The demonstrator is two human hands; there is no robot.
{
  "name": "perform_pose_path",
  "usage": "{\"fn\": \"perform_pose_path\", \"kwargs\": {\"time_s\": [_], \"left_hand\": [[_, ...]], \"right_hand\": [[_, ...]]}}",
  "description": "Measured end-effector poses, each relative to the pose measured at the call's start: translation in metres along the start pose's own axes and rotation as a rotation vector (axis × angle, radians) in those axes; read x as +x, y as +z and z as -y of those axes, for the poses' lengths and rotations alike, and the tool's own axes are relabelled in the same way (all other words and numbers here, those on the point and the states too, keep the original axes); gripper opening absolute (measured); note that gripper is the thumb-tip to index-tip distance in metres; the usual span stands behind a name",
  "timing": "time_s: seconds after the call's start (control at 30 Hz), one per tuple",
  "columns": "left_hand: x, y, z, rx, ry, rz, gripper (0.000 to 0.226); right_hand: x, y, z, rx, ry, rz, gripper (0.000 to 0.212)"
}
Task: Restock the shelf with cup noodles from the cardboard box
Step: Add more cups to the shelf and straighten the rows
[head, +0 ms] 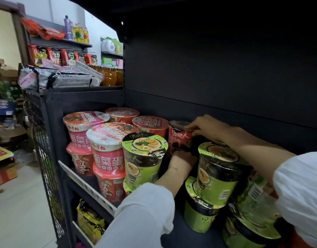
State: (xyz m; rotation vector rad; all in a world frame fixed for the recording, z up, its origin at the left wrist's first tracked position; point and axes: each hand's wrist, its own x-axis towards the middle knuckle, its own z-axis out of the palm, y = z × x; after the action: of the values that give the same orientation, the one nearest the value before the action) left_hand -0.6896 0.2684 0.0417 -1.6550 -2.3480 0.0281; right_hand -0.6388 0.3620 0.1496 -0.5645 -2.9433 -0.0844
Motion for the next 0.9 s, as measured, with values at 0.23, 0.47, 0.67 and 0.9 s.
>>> {"fn": "perform_pose_path", "kwargs": {"time_s": [0.23,0.47,0.67,0.9], "left_hand": [[-0.021,-0.011,0.000,0.080,0.010,-0.008,0.007],[-0.061,-0.006,-0.003,0.099,-0.046,-0.104,0.031],[-0.084,-0.009,-0.004,0.133,-0.063,-0.101,0.029],[-0.100,-0.012,0.002,0.049,-0.182,-0.005,0.040]], "right_hand": [[-0.007,-0.004,0.006,0.050,-0.043,-0.004,0.037],[-0.019,-0.018,0.034,0.086,-0.119,0.027,0.034],[-0.027,-0.021,0.038,0.031,-0.104,0.034,0.022],[-0.039,-0.019,0.044,0.070,-0.045,0.045,0.053]]}}
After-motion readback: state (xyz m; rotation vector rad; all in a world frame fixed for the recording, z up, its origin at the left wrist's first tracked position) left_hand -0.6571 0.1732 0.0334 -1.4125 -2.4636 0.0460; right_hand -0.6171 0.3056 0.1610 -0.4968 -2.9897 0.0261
